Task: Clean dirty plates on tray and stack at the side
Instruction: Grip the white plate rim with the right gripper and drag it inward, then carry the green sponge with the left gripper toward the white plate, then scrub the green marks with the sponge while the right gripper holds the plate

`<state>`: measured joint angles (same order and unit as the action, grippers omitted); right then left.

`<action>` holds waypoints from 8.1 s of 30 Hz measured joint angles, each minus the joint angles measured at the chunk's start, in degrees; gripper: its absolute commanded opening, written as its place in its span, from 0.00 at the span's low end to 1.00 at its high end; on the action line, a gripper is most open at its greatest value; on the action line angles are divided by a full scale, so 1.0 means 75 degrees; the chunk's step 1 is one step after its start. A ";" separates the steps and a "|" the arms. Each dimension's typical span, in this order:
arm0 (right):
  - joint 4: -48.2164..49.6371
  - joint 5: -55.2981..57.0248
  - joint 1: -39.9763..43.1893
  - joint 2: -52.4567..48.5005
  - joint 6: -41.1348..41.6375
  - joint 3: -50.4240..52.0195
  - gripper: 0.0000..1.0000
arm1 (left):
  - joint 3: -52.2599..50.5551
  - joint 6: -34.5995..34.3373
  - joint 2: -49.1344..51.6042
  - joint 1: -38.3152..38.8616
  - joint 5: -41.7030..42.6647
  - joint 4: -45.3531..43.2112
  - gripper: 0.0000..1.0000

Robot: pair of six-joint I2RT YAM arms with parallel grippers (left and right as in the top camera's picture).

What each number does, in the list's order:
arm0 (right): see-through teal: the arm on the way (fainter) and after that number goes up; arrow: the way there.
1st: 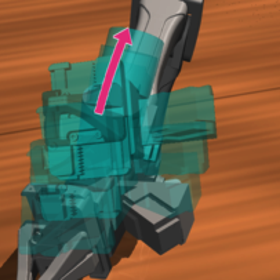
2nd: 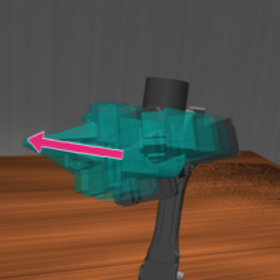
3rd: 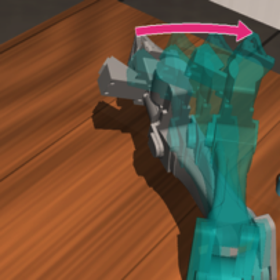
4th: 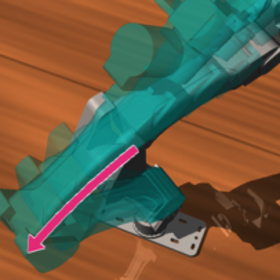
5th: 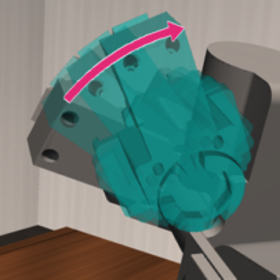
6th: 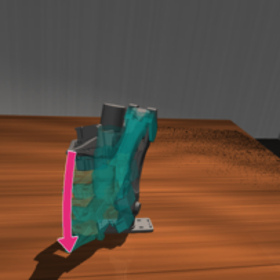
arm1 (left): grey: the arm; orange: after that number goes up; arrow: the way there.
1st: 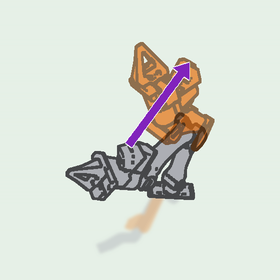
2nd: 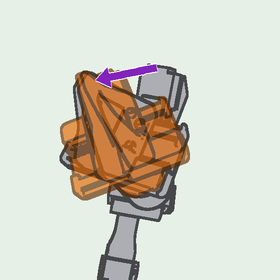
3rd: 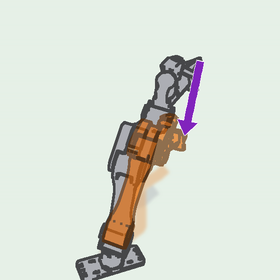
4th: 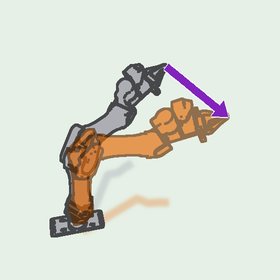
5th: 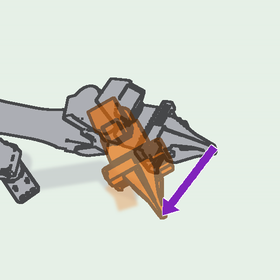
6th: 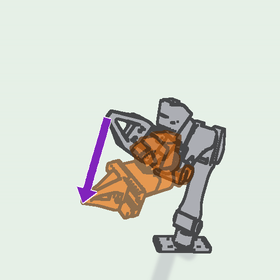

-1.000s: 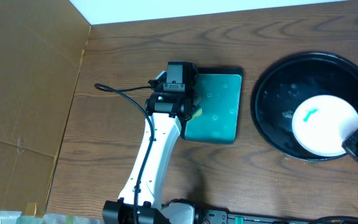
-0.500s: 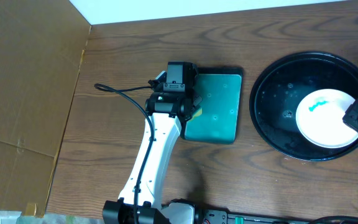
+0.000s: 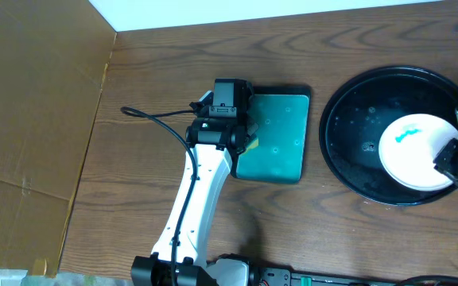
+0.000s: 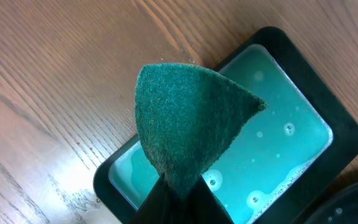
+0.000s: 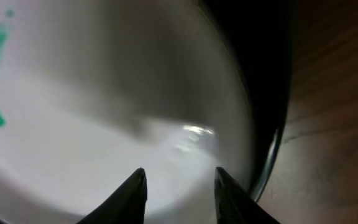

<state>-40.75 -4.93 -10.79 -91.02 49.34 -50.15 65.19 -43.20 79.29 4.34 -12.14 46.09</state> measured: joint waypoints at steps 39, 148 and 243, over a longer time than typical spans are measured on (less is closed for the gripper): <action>0.0871 0.0930 0.0093 -0.1186 -0.3765 -0.1355 0.83 | -0.0003 0.0003 0.0000 0.0000 0.0000 -0.0003 0.07; 0.0527 -0.1023 -0.0041 -0.1300 -0.3724 -0.1469 0.52 | -0.0090 0.0860 0.0551 0.0000 0.1064 -0.0481 0.07; 0.1480 -0.1332 -0.0128 -0.2713 -0.5027 -0.2323 0.01 | -0.0189 0.2570 0.0938 0.2532 0.2570 -0.2661 0.07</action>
<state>-29.65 -14.92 -11.75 -111.37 11.64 -67.57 63.77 -23.92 86.32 23.33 7.14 26.13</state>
